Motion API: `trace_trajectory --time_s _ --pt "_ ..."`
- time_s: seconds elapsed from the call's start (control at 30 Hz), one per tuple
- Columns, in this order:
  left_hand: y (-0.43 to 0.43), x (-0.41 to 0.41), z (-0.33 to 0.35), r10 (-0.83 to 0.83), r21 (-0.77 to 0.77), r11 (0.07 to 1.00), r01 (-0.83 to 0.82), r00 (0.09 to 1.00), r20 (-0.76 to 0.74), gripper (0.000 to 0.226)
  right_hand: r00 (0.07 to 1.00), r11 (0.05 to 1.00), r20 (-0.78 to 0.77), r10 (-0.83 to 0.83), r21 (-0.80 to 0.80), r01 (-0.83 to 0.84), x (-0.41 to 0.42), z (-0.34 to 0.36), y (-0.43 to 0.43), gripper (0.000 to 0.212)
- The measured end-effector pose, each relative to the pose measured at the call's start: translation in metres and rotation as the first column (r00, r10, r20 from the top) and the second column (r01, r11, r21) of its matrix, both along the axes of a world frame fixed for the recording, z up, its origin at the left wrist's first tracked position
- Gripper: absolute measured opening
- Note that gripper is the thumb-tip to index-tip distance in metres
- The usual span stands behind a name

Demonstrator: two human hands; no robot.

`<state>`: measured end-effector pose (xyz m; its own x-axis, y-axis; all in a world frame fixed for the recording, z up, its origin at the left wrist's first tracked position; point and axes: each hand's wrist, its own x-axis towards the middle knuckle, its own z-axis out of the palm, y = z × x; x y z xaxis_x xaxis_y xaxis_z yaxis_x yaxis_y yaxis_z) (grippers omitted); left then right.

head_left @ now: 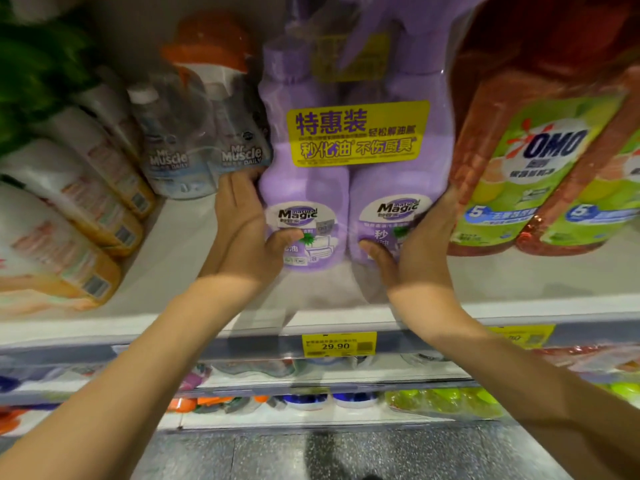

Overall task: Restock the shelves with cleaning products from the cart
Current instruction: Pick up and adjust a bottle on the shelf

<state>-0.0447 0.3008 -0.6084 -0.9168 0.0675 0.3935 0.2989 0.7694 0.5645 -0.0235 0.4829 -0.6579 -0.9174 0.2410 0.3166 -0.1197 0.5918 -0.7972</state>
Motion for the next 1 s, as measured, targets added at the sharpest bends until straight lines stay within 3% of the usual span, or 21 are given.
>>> trace_trajectory --time_s 0.13,0.23,0.33,0.53,1.0 --pt "0.002 -0.009 -0.001 0.012 0.001 1.000 -0.012 1.000 -0.011 0.065 0.991 0.987 0.111 -0.071 0.151 0.054 -0.013 0.009 -0.009 0.100" --pt "0.002 -0.013 -0.002 -0.017 0.059 0.998 0.019 0.999 -0.036 0.058 0.987 0.996 0.161 -0.019 0.088 0.005 -0.007 0.013 -0.007 0.089" --pt "0.001 -0.020 -0.001 -0.054 0.090 0.994 0.061 0.996 -0.075 0.058 0.974 0.998 0.217 0.060 -0.017 -0.058 0.005 0.023 -0.005 0.091" --pt "0.013 -0.037 -0.001 -0.001 0.031 1.000 0.003 0.997 -0.076 0.069 0.887 0.969 0.415 0.201 0.046 -0.241 -0.003 0.037 -0.011 0.088" --pt "0.020 -0.081 -0.005 0.147 -0.169 0.975 -0.147 0.989 -0.013 0.063 0.915 0.964 0.351 0.199 0.096 -0.246 -0.031 0.023 -0.005 0.087"
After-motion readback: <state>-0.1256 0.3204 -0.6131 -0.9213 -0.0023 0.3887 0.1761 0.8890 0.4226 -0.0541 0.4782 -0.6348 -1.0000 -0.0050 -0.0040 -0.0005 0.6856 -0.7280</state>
